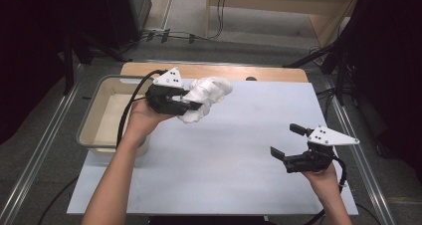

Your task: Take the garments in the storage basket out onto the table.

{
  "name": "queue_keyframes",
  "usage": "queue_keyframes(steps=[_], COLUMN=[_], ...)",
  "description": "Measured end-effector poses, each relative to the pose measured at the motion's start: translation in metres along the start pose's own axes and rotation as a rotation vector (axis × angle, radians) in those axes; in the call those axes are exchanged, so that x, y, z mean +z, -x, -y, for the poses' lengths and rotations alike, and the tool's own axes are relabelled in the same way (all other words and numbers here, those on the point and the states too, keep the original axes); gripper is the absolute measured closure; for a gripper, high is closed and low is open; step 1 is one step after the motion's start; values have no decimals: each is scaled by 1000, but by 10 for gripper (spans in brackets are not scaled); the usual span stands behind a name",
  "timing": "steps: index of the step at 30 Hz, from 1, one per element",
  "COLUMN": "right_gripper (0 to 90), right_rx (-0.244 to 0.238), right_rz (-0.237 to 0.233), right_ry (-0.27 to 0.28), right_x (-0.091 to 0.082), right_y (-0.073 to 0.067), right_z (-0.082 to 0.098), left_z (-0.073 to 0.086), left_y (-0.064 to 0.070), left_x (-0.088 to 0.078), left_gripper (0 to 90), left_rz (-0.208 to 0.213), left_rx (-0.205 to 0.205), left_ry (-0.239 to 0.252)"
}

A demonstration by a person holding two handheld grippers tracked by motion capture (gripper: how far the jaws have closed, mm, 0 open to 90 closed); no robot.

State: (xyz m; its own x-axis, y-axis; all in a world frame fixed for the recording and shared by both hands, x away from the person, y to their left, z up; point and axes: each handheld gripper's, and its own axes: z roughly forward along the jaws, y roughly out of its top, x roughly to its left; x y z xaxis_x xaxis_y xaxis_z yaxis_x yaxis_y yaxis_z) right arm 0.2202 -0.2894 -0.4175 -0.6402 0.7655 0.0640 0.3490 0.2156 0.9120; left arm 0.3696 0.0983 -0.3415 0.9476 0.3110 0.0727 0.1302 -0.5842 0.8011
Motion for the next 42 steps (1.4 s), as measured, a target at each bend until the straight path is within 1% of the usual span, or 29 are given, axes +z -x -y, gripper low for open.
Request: queue_keyframes(steps=[3, 9, 13, 22, 27, 32, 42], right_gripper=[0, 0, 0, 0, 0, 0, 0], right_rx=[1, -4, -2, -4, -3, -1, -1], right_rz=[1, 2, 1, 2, 3, 2, 1], right_ry=[-2, 0, 2, 8, 10, 13, 13], right_x=[0, 0, -1, -2, -3, -3, -4], right_y=[-1, 0, 0, 0, 0, 0, 0], right_z=[0, 0, 0, -1, -1, -1, -2], left_z=[-1, -4, -5, -5, -5, -3, 0], left_y=[1, 3, 4, 8, 9, 10, 12], left_x=[7, 18, 25, 42, 51, 60, 79], left_gripper=[601, 601, 600, 600, 599, 599, 598], left_rz=[11, 22, 30, 37, 38, 37, 48], left_rx=[-5, -2, -3, -4, -1, 8, 2], left_ry=[0, -16, -17, -37, -59, -94, -127])
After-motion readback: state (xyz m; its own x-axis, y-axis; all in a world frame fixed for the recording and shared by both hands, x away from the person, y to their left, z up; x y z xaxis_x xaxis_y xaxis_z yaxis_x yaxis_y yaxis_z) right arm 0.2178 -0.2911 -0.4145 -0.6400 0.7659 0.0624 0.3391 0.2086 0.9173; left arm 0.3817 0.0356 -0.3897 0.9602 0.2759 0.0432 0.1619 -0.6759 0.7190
